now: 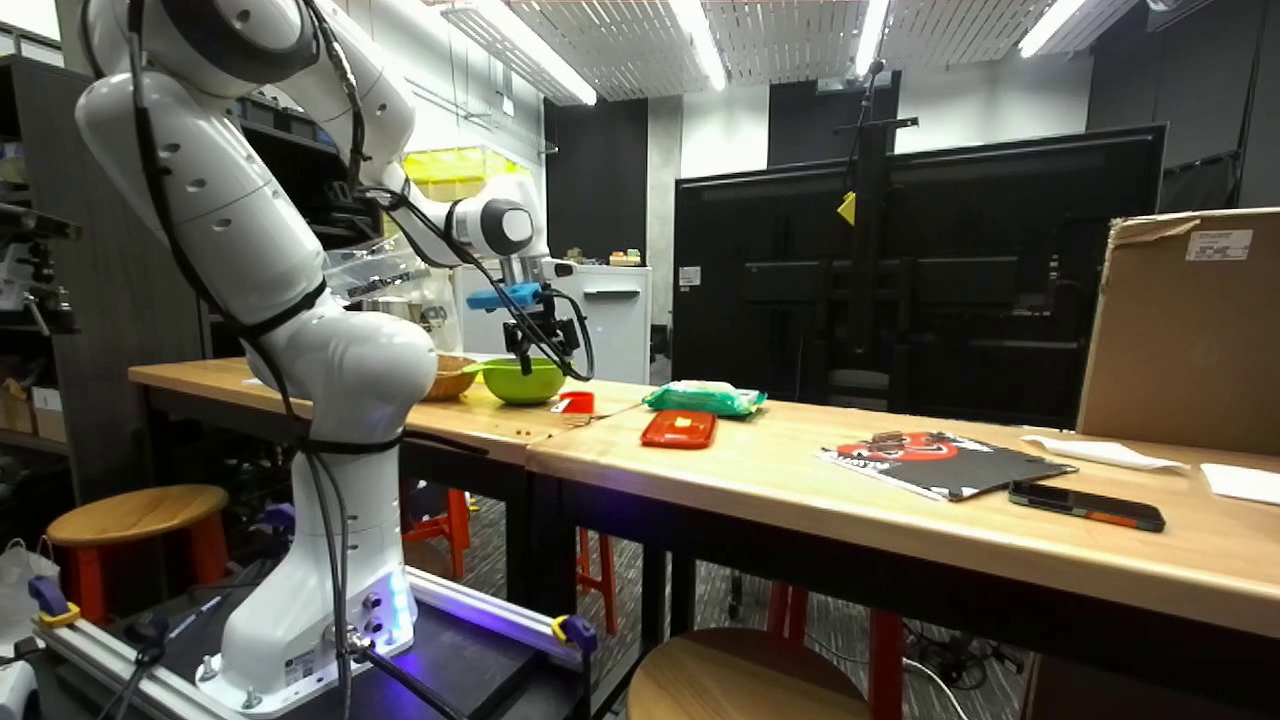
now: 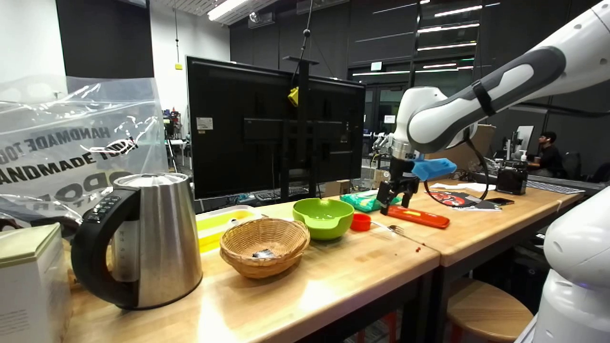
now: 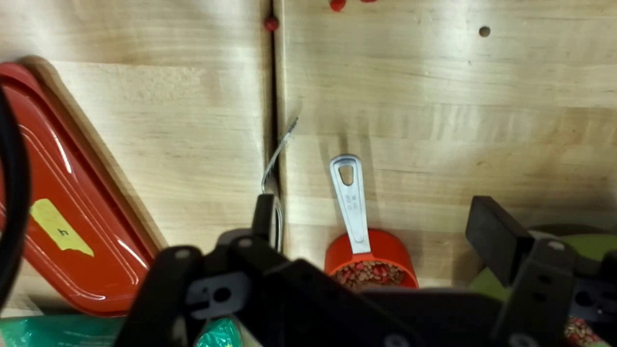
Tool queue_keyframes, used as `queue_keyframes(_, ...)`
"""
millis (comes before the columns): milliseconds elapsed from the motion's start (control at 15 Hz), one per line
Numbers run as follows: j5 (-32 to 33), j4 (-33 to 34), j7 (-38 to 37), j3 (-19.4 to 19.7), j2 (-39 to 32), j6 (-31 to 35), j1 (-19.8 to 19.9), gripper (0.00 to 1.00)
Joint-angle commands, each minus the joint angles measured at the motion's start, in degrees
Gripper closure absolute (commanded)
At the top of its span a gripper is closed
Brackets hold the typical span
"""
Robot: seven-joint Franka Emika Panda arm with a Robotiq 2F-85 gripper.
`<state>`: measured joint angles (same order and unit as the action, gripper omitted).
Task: Pour the contents in the orange cup into the green bowl
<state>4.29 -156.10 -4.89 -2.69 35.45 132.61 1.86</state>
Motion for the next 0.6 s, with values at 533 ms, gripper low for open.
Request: queue_keyframes(533, -5.1, -3.2, 5.5, 4.1, -2.1, 6.7, -2.6, 0.00)
